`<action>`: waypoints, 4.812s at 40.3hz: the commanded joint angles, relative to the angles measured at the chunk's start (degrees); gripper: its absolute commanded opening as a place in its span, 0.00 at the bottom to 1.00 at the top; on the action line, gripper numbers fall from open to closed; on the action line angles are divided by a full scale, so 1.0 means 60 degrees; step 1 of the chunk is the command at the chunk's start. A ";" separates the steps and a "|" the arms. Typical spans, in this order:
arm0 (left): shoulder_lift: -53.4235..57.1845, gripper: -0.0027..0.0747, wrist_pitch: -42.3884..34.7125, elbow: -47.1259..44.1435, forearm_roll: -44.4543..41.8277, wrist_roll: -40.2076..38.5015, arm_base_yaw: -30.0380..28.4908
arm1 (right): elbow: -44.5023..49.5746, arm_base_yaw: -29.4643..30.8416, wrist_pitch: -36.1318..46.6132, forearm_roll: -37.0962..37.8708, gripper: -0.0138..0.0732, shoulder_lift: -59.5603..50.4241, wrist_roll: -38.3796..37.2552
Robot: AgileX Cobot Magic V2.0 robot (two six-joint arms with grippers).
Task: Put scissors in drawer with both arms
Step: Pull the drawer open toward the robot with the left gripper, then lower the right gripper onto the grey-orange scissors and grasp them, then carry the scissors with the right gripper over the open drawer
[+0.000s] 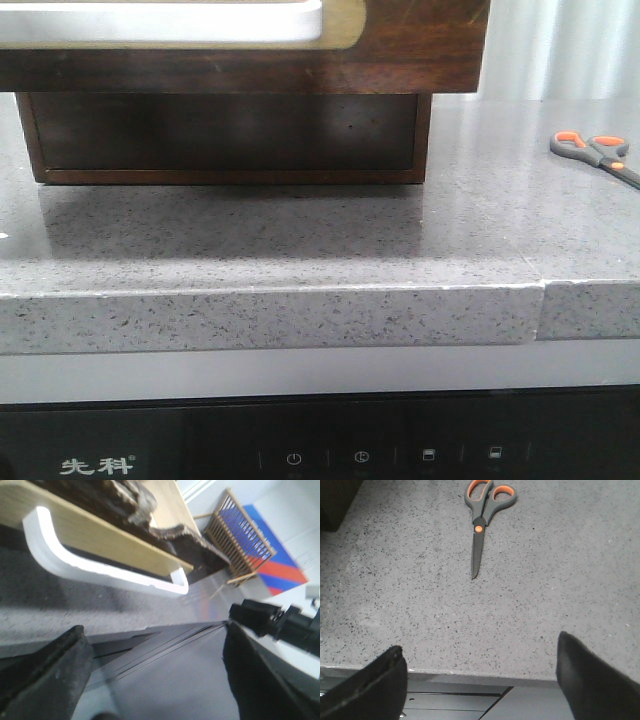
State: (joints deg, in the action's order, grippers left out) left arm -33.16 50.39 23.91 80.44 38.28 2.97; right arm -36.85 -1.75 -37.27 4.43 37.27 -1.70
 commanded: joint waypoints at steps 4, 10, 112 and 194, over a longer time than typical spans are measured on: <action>0.0435 0.72 0.0536 0.1782 -0.3845 -0.2322 0.0025 | -0.0316 0.0034 0.0503 0.0153 0.88 0.0050 0.0081; 0.0450 0.72 0.0986 0.3619 -0.7366 -0.3495 0.0025 | -0.0316 0.0034 0.0503 0.0153 0.88 0.0050 0.0081; 0.0270 0.67 0.0338 0.6460 -1.3101 -0.5815 0.6515 | -1.1122 0.0754 -0.4918 -0.1375 0.65 1.2166 0.0926; 0.0270 0.67 0.0338 0.6460 -1.3101 -0.5815 0.6515 | -1.2236 -0.0875 -0.5406 -0.1602 0.25 0.6652 0.2292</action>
State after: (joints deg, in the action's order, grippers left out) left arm -30.61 56.88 61.13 1.49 4.00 41.65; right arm -108.52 -5.34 -72.89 -4.40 81.59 10.07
